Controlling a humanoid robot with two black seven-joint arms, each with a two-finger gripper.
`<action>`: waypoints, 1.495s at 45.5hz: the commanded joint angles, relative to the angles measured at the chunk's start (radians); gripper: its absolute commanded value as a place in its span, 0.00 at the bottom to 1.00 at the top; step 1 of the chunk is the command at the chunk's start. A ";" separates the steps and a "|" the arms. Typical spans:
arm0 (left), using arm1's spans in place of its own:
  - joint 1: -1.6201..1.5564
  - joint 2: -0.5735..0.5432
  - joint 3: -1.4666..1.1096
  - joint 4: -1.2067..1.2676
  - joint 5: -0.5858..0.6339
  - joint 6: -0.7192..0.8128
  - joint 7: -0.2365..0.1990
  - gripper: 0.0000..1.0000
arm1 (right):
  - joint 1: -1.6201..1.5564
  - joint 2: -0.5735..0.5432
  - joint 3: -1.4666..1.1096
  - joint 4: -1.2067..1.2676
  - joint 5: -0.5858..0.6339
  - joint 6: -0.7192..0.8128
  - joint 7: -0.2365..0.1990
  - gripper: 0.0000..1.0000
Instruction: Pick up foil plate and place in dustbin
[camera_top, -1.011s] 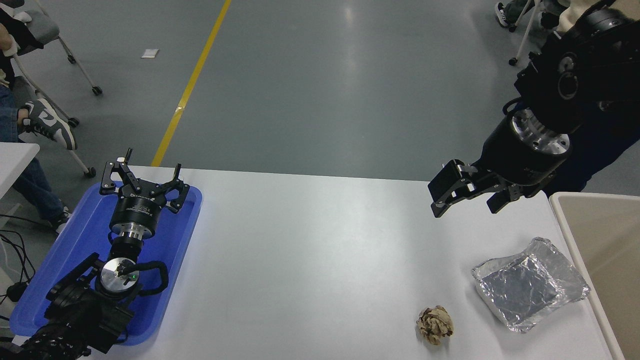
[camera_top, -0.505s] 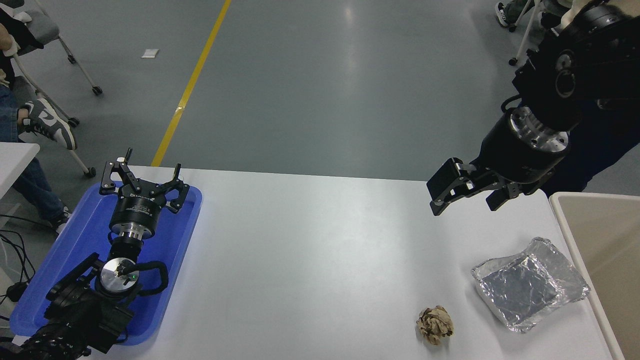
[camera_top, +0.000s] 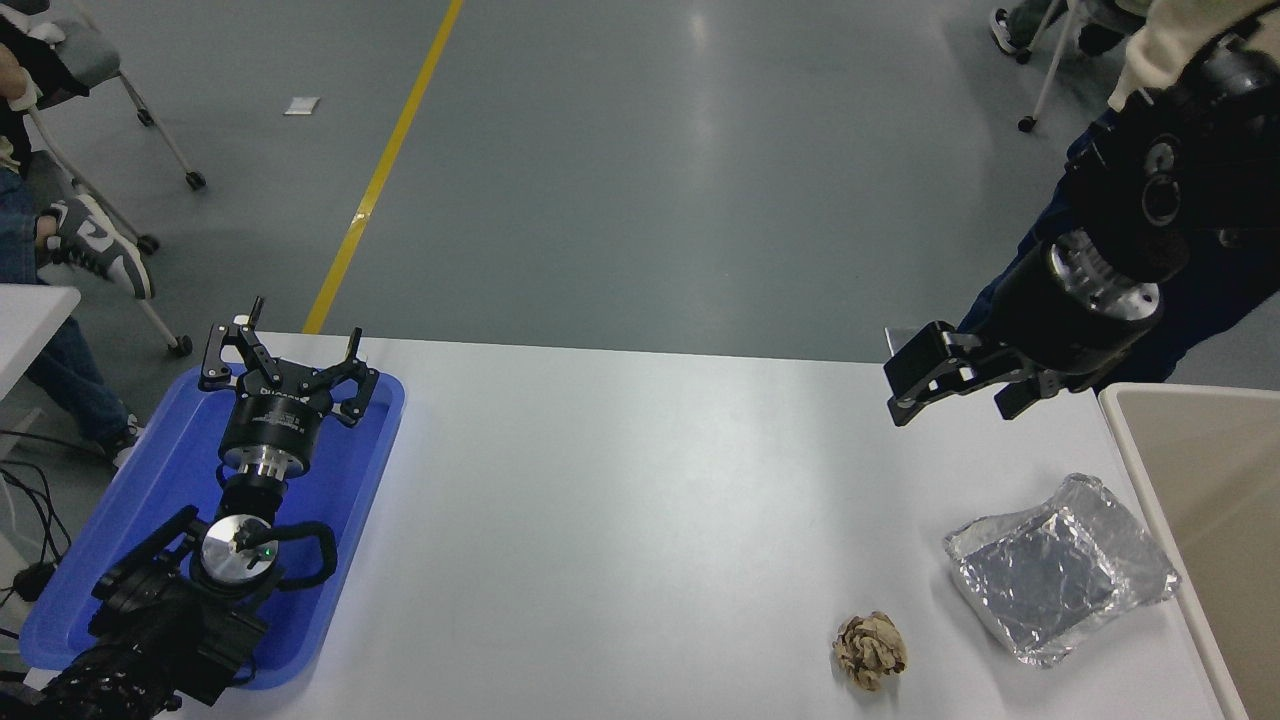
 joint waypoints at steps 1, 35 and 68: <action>0.000 0.000 0.000 0.000 0.000 0.000 0.000 1.00 | -0.211 -0.195 0.021 -0.155 -0.289 -0.117 0.005 1.00; 0.000 0.000 0.000 0.000 0.000 -0.002 0.000 1.00 | -0.900 -0.352 0.295 -0.584 -0.223 -0.189 -0.015 1.00; -0.002 0.000 0.002 -0.001 0.000 -0.003 0.000 1.00 | -1.051 -0.267 0.320 -0.502 0.207 -0.336 -0.080 1.00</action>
